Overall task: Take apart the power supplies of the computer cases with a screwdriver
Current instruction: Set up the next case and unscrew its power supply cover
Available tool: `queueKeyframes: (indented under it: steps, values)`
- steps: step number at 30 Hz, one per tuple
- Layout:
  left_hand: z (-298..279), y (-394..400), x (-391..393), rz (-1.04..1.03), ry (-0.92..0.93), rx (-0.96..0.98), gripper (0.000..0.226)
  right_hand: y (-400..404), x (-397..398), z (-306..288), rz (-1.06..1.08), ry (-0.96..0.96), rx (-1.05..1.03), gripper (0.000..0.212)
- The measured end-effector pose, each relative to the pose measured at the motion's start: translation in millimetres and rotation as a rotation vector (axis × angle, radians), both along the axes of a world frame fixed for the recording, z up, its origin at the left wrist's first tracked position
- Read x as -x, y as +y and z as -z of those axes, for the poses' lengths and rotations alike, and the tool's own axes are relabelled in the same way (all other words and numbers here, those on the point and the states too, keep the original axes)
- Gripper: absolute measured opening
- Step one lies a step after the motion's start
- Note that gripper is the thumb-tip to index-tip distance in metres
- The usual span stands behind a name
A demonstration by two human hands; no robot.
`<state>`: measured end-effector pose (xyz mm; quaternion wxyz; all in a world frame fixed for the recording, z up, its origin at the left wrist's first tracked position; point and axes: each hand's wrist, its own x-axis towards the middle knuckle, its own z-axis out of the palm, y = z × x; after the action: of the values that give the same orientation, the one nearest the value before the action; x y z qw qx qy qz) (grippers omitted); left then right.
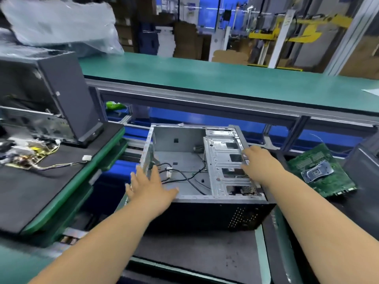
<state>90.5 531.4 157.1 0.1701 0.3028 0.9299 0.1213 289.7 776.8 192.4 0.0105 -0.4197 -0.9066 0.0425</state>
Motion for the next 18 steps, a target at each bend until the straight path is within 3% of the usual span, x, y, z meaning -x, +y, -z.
queueKeyframes:
  steps: [4, 10, 18]
  values:
    - [8, 4, -20, -0.098, 0.101, 0.049, 0.091, 22, -1, 16, -0.125, -0.022, 0.049, 0.055]
    - [15, 10, -11, -0.116, 0.187, 0.121, 0.108, 27, -8, 26, -0.173, 0.031, -0.013, 0.054]
    - [21, 6, 44, -0.027, 0.207, 0.009, 0.109, -10, -5, 20, -0.128, -0.109, -0.099, 0.048]
